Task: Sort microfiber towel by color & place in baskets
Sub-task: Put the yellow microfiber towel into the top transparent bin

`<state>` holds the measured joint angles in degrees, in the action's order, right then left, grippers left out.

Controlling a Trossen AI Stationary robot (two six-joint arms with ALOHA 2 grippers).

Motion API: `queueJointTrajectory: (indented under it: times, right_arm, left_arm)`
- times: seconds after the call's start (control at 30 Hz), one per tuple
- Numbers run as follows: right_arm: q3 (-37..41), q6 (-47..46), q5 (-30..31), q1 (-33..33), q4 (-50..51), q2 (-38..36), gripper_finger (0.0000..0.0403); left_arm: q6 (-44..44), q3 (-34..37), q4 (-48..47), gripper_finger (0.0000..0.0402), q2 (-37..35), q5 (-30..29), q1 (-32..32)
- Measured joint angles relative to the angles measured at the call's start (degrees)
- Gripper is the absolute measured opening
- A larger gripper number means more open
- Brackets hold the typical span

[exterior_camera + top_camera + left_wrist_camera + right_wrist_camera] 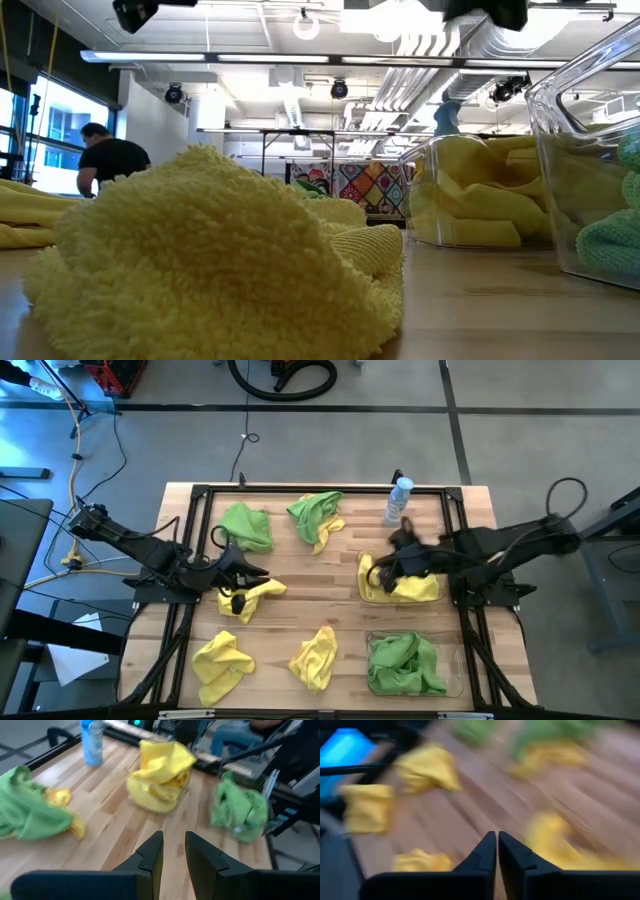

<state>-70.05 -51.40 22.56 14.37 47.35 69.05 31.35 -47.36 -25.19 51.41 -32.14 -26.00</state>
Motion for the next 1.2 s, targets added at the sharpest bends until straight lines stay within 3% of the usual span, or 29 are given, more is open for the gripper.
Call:
queueJointTrajectory:
  times: [0.1,0.2,0.33,0.53,0.63,0.77,1.0,1.2]
  right_arm:
    - [-4.51,9.63,4.27,2.81,-8.77,5.33,0.001]
    - [-11.07,17.46,4.85,4.44,-10.05,11.61,0.0014]
    - [-20.33,25.25,-1.18,5.2,-5.43,21.56,0.0016]
    - [-34.58,25.53,-13.01,4.57,10.33,34.63,0.0024]
    - [-39.88,24.48,-17.28,4.24,17.07,39.43,0.0053]
    - [-42.11,25.34,-18.61,4.51,19.32,43.56,0.0119]
    - [-41.3,38.86,-19.46,7.04,18.23,48.65,0.0236]
    - [-41.29,50.17,-19.44,8.78,13.79,54.58,0.0263]
  left_arm:
    - [0.52,0.76,-1.46,0.0067,-2.2,0.91,0.02]
    - [0.55,1.53,-1.68,0.0067,-4.14,1.93,0.02]
    - [0.56,2.77,-2.27,0.0067,-6.16,2.1,0.03]
    - [1.13,2.87,-3.83,0.0067,-7.11,4.7,0.04]
    - [1.19,2.87,-4.46,0.0067,-7.09,6.41,0.03]
    - [1.48,2.87,-5.02,0.0067,-7.1,7.71,0.04]
    - [1.58,2.87,-5.1,0.0067,-7.12,11.0,0.04]
    - [1.62,2.87,-5.28,0.0067,-7.09,12.15,0.04]
